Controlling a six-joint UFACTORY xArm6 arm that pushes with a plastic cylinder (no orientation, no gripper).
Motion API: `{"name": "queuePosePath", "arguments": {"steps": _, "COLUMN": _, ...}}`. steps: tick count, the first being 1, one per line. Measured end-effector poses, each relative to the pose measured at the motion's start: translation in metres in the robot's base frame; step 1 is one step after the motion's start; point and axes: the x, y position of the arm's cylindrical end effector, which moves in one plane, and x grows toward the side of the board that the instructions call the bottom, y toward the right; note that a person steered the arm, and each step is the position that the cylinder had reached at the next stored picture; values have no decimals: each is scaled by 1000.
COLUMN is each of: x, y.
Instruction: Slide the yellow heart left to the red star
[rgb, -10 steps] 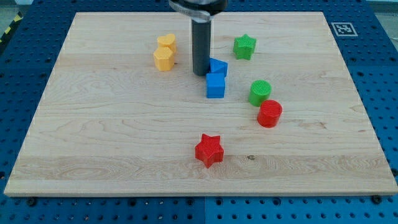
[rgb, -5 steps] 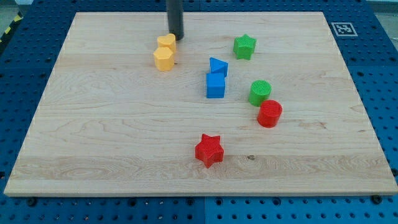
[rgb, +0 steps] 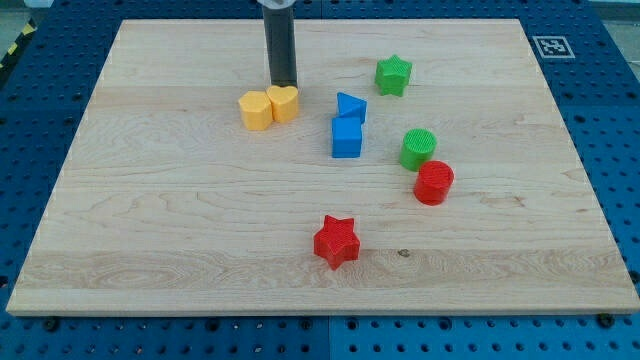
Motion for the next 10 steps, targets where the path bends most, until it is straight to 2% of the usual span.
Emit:
{"name": "queuePosePath", "arguments": {"steps": 4, "x": 112, "y": 0}}
{"name": "queuePosePath", "arguments": {"steps": 7, "x": 177, "y": 10}}
{"name": "queuePosePath", "arguments": {"steps": 8, "x": 175, "y": -4}}
{"name": "queuePosePath", "arguments": {"steps": 9, "x": 150, "y": -46}}
{"name": "queuePosePath", "arguments": {"steps": 10, "x": 84, "y": -89}}
